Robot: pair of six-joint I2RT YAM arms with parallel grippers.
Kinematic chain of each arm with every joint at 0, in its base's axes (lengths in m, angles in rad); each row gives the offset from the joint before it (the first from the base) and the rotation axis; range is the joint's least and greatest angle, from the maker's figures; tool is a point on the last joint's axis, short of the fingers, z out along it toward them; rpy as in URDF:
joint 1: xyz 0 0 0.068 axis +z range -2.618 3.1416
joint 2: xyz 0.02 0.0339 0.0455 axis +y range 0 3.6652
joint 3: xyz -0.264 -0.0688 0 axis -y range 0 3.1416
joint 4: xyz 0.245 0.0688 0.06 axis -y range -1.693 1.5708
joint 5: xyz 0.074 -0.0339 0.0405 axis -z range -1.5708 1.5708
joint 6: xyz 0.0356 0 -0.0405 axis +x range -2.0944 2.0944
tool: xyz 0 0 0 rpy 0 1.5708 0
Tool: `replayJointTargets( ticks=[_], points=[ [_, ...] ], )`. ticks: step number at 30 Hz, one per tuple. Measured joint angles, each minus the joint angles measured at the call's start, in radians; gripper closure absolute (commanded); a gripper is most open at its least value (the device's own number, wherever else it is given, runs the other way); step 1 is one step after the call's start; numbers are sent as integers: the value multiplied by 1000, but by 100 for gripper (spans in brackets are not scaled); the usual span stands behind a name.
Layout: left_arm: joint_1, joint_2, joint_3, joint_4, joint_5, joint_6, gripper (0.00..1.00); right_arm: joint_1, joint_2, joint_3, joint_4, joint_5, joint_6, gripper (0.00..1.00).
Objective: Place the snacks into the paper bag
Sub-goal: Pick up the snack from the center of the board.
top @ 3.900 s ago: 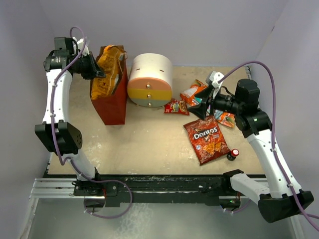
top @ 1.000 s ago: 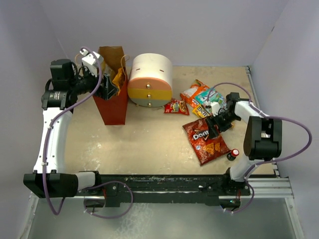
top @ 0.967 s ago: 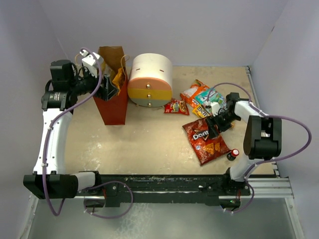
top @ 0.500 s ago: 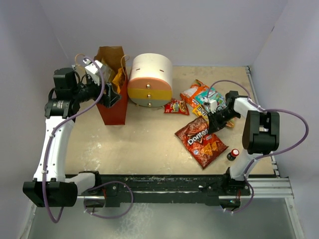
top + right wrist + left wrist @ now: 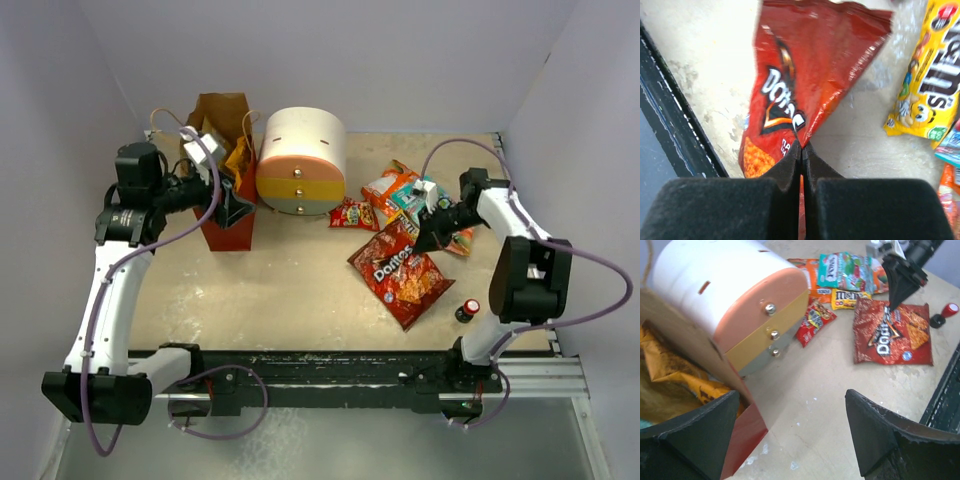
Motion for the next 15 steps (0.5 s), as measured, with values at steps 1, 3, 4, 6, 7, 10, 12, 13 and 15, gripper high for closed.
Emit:
replayJointTargets(
  ticks=[1, 3, 4, 6, 7, 10, 12, 13, 15],
  points=[
    [-10, 0, -6, 0, 14, 7, 12, 0, -19, 7, -9, -15, -12, 100],
    [-34, 1, -16, -1, 35, 24, 13, 0, -67, 19, -22, -50, -37, 100],
    [-45, 1, -18, -3, 43, 30, 13, 0, -87, 24, -25, -66, -46, 100],
    [-79, 3, -21, -4, 56, 51, 13, 0, -129, 29, -28, -97, -57, 100],
    [-96, 5, -21, -4, 61, 59, 13, 0, -148, 31, -30, -114, -60, 100],
    [-149, 17, -26, 3, 71, 77, 15, 0, -188, 35, -26, -156, -53, 100],
    [-184, 34, -29, 6, 69, 84, 15, 0, -216, 35, -16, -177, -32, 100],
    [-204, 47, -31, 10, 68, 87, 15, 0, -229, 35, -7, -180, -19, 100],
    [-243, 71, -36, 22, 59, 90, 15, 0, -262, 35, 19, -190, 21, 100]
  ],
)
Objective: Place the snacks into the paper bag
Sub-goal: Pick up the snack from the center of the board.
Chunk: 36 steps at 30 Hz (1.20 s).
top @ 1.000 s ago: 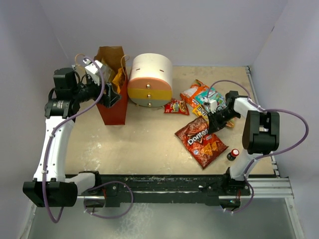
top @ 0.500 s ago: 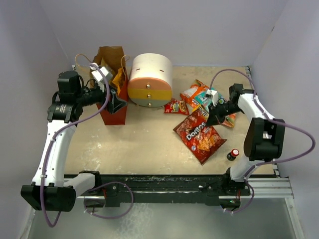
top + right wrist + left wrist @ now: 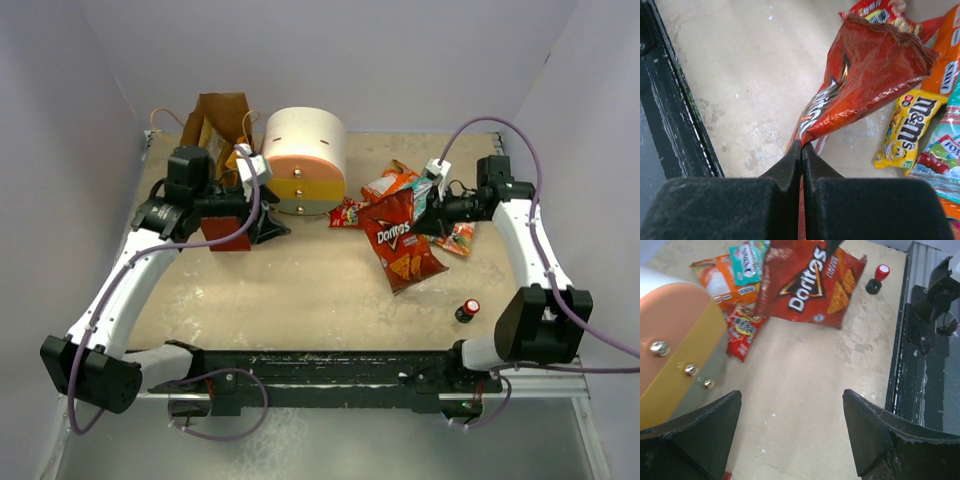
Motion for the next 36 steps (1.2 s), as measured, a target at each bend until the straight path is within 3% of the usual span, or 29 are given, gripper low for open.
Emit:
replayJointTargets(
  ticks=[10, 18, 28, 36],
  points=[
    [-159, 108, -45, 126, -18, -62, 14, 0, -204, 3, 213, -65, 241, 100],
    [-198, 200, -39, 268, -16, -174, 12, 0, -274, 63, 418, -135, 453, 100],
    [-214, 309, -19, 615, 14, -481, 10, 8, -335, 87, 723, -171, 751, 100],
    [-241, 450, 21, 883, 12, -730, 9, 43, -339, 100, 810, -170, 869, 100]
  ],
)
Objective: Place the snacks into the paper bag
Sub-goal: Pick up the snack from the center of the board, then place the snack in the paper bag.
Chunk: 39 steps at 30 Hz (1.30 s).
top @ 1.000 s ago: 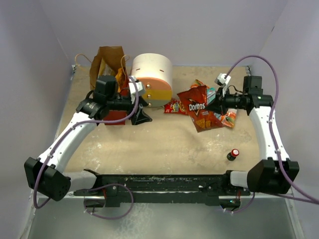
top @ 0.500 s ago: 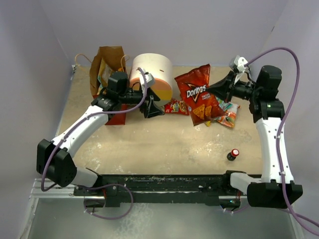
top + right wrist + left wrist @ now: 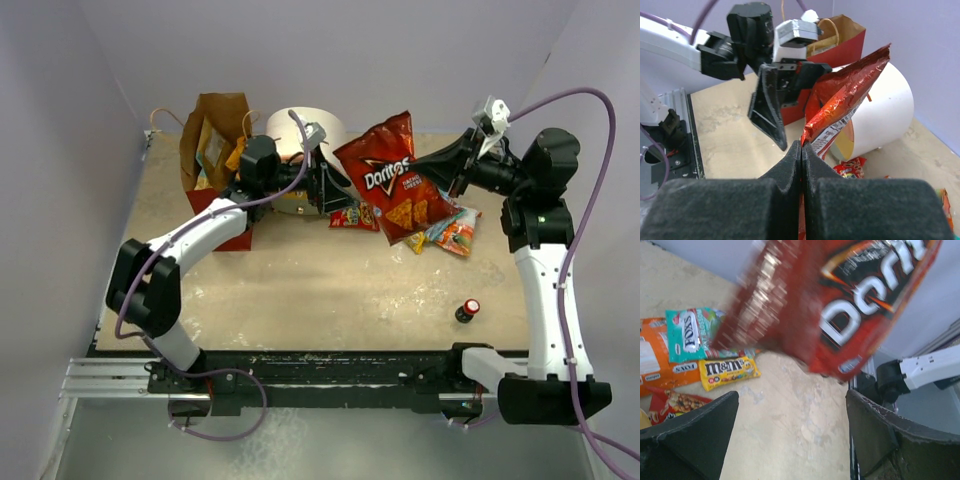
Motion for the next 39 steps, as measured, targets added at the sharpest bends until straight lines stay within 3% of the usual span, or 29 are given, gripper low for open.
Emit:
replayJointTargets(
  ticks=[4, 7, 12, 17, 21, 24, 27, 31, 34, 39],
  points=[
    [0, 73, 10, 180, 1, -133, 18, 19, 0, 5, 14, -1, 29, 100],
    [0, 132, 29, 326, 3, -247, 38, 30, 0, 5, 19, 0, 42, 100],
    [0, 182, 32, 528, 26, -410, 56, 31, -6, 0, 28, 2, 46, 100],
    [0, 183, 32, 637, 51, -475, 71, 31, -22, -46, 39, 3, 46, 100],
    [0, 179, 32, 658, 74, -491, 100, 31, -23, -80, 47, 5, 45, 100],
    [0, 155, 32, 603, 87, -444, 100, 31, -25, -98, 43, 15, 30, 100],
    [0, 98, 33, 459, 97, -332, 100, 31, -29, -104, 6, 40, -24, 65],
    [0, -9, 93, 108, 96, -58, 100, 31, -32, -91, -141, 93, -179, 26],
    [0, -82, 143, -123, 77, 145, 100, 31, -22, -52, -286, 138, -320, 13],
    [-3, -169, 234, -458, 30, 431, 100, 55, 10, 43, -508, 193, -548, 3]
  ],
)
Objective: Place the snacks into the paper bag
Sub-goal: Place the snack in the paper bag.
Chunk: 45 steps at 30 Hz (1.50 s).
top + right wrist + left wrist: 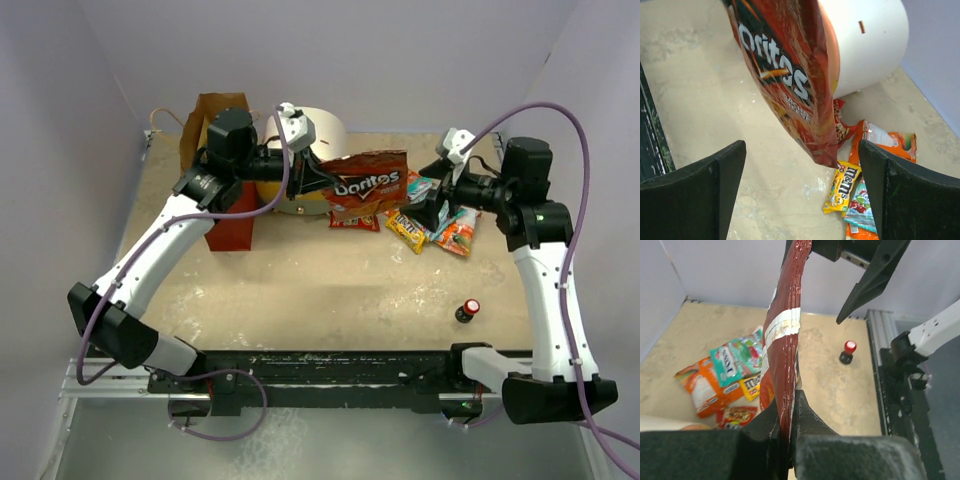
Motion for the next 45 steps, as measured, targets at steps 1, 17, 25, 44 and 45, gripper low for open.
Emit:
replayJointTargets(
  ticks=[1, 17, 25, 44, 45],
  points=[
    [-3, -8, 22, -60, -16, 49, 100, 12, 1, 6, -21, 7, -23, 3],
    [-109, 12, 183, -592, -263, 429, 100, 290, 84, 125, -100, 178, -91, 23],
    [-123, 32, 183, -620, -299, 456, 100, 336, 161, 124, -88, 172, -64, 83],
    [76, -172, 3, -384, -96, 367, 13, 330, 132, 113, 153, 99, 218, 100],
    [96, -183, -16, -356, -72, 354, 10, 328, 128, 112, 170, 98, 250, 100]
  ],
)
